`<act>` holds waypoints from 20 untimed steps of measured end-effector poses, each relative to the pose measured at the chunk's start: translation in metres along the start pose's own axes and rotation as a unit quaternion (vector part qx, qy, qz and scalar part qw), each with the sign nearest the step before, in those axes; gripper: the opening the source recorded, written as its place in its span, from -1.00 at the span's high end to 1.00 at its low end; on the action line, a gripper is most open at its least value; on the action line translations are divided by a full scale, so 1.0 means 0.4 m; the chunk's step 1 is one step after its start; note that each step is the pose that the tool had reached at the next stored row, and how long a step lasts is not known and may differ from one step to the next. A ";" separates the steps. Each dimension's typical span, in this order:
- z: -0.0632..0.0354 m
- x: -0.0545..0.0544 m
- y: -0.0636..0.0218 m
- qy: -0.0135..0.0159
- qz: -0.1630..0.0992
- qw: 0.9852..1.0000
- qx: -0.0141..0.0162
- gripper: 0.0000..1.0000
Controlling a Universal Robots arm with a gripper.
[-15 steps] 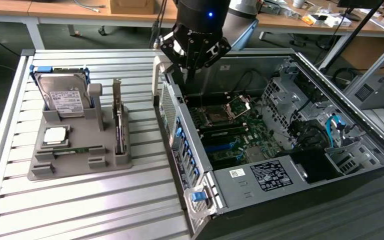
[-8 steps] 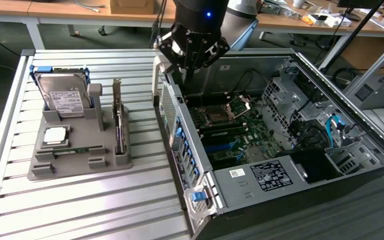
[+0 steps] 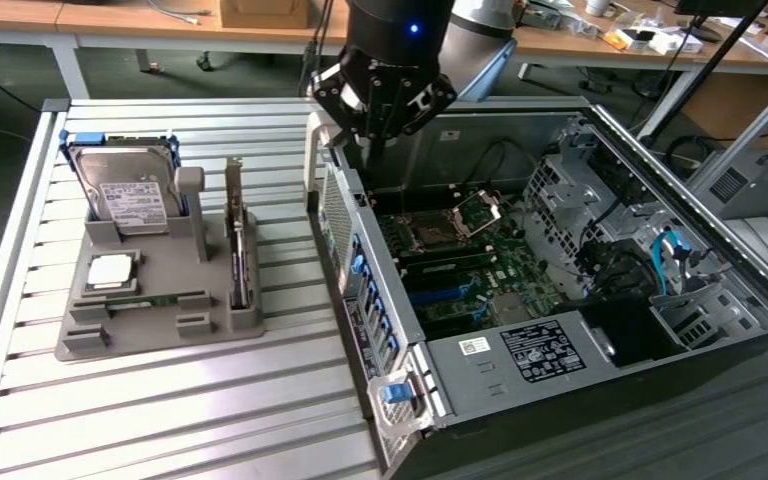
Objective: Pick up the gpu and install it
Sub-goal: 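Reach for the gpu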
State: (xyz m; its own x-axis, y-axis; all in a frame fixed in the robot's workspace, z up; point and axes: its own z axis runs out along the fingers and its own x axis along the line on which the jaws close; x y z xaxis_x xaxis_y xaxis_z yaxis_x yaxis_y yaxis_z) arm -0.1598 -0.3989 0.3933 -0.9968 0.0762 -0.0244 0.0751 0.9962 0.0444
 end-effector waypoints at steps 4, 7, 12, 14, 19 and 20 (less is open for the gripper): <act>0.000 0.004 0.000 0.000 0.000 1.000 0.000 0.73; 0.000 0.007 0.000 0.000 0.000 1.000 0.000 0.73; 0.000 0.011 -0.001 0.000 0.000 1.000 0.000 0.73; 0.000 0.014 -0.001 0.000 0.000 1.000 0.000 0.73; 0.000 0.017 -0.001 0.000 0.000 1.000 0.000 0.73; 0.000 0.018 -0.001 0.000 0.000 1.000 0.000 0.73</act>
State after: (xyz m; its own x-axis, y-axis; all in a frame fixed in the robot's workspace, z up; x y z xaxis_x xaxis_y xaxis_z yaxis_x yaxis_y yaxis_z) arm -0.1670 -0.3989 0.3933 -0.9968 0.0763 -0.0245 0.0751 0.9962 0.0443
